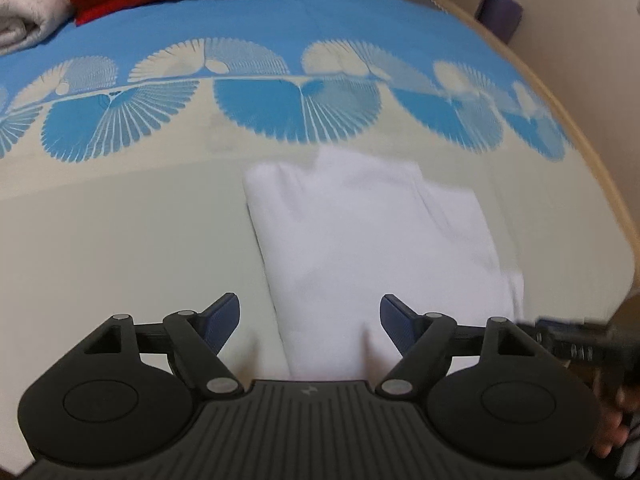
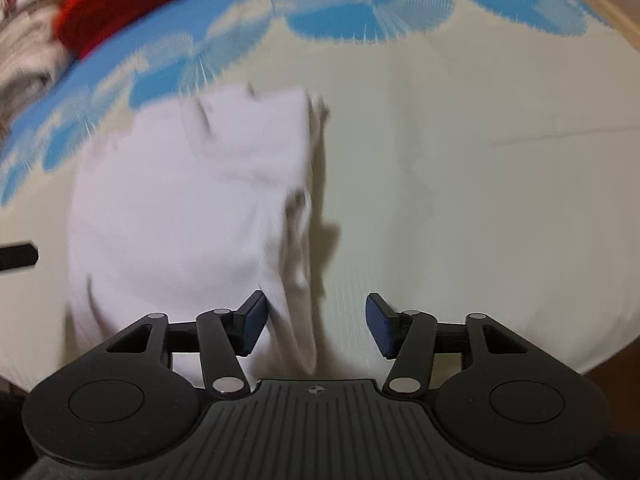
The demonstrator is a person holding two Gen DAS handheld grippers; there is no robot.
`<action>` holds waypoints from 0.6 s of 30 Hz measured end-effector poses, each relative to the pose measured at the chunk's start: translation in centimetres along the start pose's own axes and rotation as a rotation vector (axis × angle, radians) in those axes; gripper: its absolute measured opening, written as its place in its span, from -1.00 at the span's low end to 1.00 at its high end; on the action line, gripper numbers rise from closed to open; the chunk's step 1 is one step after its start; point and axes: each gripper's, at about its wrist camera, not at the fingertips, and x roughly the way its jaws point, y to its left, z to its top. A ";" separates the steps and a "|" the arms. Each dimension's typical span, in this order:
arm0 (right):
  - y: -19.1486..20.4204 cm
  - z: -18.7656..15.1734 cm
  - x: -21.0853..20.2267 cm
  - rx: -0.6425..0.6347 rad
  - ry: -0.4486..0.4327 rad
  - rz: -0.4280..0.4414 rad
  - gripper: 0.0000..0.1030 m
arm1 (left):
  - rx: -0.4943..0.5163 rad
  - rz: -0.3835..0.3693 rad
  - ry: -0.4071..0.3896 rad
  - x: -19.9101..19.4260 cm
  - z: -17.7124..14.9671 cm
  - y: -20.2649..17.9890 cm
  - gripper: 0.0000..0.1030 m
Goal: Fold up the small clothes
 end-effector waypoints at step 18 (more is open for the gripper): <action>2.0 0.4 4.4 0.063 0.065 -0.059 0.14 | -0.245 -0.212 0.098 10.2 1.1 4.7 0.10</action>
